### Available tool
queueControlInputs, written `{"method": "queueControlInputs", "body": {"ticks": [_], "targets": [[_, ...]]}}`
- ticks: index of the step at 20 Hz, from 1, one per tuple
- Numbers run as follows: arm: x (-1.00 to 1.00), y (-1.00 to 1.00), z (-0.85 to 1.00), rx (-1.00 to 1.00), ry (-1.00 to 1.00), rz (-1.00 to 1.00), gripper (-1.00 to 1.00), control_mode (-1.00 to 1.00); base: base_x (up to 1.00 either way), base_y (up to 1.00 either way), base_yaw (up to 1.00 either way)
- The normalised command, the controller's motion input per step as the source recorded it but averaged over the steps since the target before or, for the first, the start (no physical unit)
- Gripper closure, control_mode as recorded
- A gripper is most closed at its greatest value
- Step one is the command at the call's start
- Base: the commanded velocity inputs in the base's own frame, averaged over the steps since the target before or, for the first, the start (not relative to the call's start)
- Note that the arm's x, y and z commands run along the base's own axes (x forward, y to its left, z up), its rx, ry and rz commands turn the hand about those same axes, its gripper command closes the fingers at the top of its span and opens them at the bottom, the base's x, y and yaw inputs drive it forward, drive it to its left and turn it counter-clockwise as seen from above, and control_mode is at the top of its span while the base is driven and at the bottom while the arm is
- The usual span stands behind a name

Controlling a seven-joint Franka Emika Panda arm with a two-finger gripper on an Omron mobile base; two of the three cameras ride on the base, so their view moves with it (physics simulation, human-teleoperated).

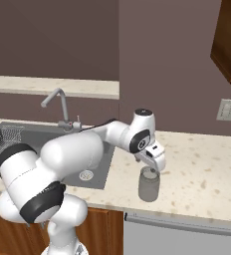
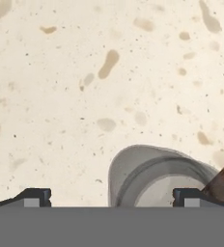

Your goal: Place the jar in the left basin and the glass cup in the right basin of the sink.

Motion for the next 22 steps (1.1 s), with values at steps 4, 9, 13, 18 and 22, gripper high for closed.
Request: {"method": "queueControlInputs", "body": {"ticks": [4,9,13,18,22], "targets": [[0.17,0.00,-0.03,0.03,0.00,0.04,-1.00,-1.00,0.00,0.00,0.00],[0.06,-0.01,-0.11,0.05,0.05,0.01,-1.00,-1.00,0.00,0.00,0.00],[0.03,-0.04,-0.16,0.06,0.06,0.00,-1.00,-1.00,0.00,0.00,0.00],[-0.10,-0.05,-0.13,0.06,0.09,0.00,-1.00,-1.00,0.00,0.00,0.00],[-0.28,0.00,-0.19,0.08,0.06,0.00,-1.00,-1.00,0.00,0.00,0.00]]}}
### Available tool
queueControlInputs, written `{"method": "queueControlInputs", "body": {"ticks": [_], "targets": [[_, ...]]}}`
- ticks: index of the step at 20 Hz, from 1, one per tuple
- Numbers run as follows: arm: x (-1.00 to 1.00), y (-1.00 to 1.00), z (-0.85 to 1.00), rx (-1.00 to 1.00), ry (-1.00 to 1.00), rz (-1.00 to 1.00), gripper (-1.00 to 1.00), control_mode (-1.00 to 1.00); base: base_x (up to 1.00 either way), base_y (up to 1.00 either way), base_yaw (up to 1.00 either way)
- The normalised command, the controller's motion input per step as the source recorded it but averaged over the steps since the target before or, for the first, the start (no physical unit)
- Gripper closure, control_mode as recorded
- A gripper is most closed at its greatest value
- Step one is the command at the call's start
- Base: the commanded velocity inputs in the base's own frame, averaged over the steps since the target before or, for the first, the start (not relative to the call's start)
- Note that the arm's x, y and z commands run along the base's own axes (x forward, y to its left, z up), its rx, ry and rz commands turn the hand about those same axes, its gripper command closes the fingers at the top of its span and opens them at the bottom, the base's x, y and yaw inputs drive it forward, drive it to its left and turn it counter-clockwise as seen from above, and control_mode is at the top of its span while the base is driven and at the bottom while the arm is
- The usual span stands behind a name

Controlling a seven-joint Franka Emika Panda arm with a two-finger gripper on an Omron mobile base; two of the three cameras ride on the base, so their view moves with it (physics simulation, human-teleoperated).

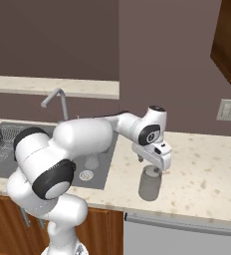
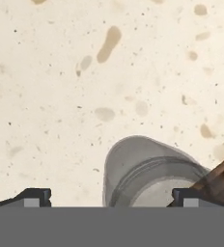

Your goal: Place the jar in the left basin and the glass cup in the right basin of the sink.

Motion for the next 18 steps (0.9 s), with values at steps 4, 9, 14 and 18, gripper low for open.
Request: {"method": "queueControlInputs", "body": {"ticks": [4,9,14,18], "targets": [[-0.35,0.03,-0.21,0.11,0.05,-0.02,-1.00,-1.00,0.00,0.00,0.00],[-0.28,0.11,-0.21,0.11,0.01,-0.06,-1.00,-1.00,0.00,0.00,0.00],[-0.06,0.17,-0.25,0.07,0.00,-0.03,-1.00,-1.00,0.00,0.00,0.00],[0.02,0.22,-0.28,0.00,0.00,-0.01,-1.00,-1.00,0.00,0.00,0.00]]}}
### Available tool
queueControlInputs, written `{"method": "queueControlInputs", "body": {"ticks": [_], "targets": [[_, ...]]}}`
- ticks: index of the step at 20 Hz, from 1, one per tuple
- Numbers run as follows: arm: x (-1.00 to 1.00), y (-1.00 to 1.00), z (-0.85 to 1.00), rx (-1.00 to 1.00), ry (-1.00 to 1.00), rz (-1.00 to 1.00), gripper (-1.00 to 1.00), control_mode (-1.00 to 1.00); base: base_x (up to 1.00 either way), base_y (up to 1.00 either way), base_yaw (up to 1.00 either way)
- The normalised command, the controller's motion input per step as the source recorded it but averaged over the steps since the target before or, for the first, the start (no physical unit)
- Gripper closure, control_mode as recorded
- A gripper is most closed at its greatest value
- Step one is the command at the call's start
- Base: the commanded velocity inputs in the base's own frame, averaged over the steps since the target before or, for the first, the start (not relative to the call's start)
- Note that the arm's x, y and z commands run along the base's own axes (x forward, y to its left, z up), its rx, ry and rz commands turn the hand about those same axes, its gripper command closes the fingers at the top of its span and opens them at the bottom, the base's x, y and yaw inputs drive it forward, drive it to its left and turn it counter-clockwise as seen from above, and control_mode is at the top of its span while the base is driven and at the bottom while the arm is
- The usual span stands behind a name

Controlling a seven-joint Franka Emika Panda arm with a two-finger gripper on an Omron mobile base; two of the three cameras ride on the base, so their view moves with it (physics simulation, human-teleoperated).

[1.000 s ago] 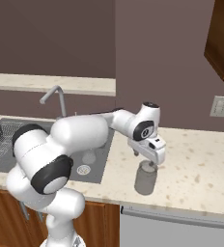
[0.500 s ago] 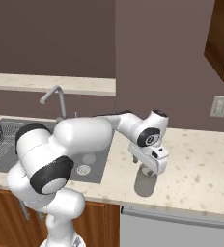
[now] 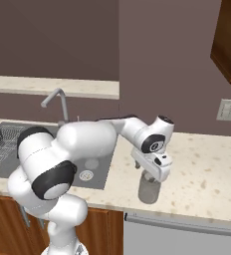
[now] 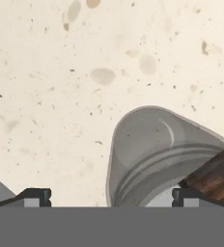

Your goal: Place the jar in the left basin and the glass cup in the right basin of the sink.

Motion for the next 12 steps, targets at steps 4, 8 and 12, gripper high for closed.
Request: {"method": "queueControlInputs", "body": {"ticks": [4,8,12], "targets": [[0.10,0.18,-0.27,-0.02,0.00,0.00,-1.00,-1.00,0.00,0.00,0.00],[0.06,0.15,-0.40,-0.07,0.00,0.00,1.00,-1.00,0.00,0.00,0.00],[0.01,0.09,-0.52,-0.08,0.02,0.00,1.00,-1.00,0.00,0.00,0.00]]}}
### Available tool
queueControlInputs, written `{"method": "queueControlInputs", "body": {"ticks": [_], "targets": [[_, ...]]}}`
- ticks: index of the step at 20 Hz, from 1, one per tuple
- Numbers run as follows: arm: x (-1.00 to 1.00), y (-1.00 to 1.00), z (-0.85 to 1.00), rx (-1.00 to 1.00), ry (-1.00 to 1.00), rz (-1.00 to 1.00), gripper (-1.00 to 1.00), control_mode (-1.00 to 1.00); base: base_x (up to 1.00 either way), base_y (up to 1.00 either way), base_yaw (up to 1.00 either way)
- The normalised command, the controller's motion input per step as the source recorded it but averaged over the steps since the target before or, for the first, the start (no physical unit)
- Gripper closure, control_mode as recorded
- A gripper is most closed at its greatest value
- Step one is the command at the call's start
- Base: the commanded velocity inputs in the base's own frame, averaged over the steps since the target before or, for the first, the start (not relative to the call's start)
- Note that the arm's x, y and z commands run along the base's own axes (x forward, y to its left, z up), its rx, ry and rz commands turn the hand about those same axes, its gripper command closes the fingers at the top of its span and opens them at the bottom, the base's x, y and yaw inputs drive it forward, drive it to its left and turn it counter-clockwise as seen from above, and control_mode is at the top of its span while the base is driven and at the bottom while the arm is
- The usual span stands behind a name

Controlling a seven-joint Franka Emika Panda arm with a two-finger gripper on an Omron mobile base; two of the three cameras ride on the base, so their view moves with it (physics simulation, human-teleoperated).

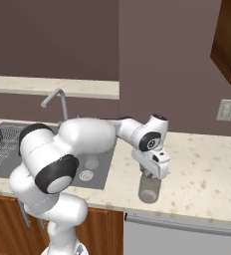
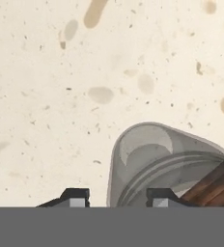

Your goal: Place the jar in the left basin and the glass cup in the right basin of the sink.

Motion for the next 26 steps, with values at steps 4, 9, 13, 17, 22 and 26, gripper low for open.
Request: {"method": "queueControlInputs", "body": {"ticks": [4,9,13,17,22,26], "targets": [[0.00,0.01,-0.49,-0.01,0.04,0.00,1.00,-1.00,0.00,0.00,0.00],[0.00,0.03,-0.39,0.00,0.11,0.00,1.00,-1.00,0.00,0.00,0.00],[-0.08,0.08,0.20,0.00,0.04,0.00,1.00,-1.00,0.00,0.00,0.00],[-0.25,0.14,0.42,0.03,0.14,0.00,1.00,-1.00,0.00,0.00,0.00],[-0.29,0.31,0.34,0.04,0.17,0.01,1.00,-1.00,0.00,0.00,0.00],[-0.25,0.45,0.25,0.03,0.09,0.05,1.00,-1.00,0.00,0.00,0.00]]}}
